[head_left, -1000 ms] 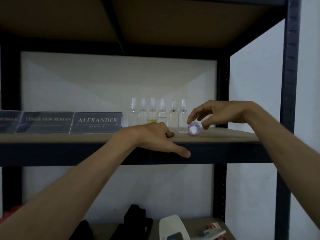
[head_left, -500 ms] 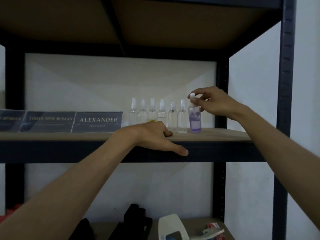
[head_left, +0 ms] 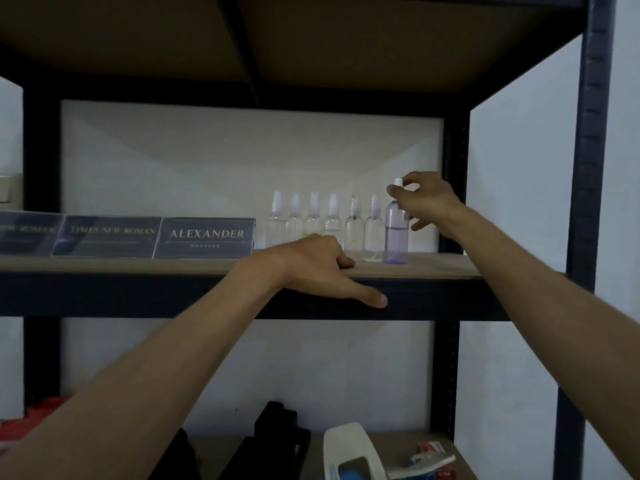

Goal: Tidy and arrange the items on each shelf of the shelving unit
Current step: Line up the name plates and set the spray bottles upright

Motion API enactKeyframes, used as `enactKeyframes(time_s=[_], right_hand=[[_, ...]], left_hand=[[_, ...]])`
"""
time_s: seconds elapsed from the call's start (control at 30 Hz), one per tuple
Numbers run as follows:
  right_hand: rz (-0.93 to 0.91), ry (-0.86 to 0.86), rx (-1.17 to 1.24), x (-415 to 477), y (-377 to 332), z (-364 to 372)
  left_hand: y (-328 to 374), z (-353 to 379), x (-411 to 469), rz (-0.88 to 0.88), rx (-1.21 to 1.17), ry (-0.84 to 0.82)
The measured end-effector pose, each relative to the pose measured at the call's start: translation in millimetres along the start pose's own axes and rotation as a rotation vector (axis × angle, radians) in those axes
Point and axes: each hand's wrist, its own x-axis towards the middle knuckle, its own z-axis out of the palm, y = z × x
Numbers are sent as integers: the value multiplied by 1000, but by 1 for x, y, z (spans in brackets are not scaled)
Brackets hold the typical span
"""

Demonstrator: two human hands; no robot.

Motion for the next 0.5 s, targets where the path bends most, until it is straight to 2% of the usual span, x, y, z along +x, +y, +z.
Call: enactKeyframes(time_s=[0.2,0.3,0.4,0.5], right_hand=[[-156,260,29,-27,-17,8],[-238,355,90,-48,-31,17],[-276,378,208,-74,-45,27],[-299,330,378,-110,-58,38]], left_hand=[[-1,2,-3,48,7,73],[0,3,-12,108,16,207],[-6,16,-27,267,29,402],[-21,35,-50,409,38,520]])
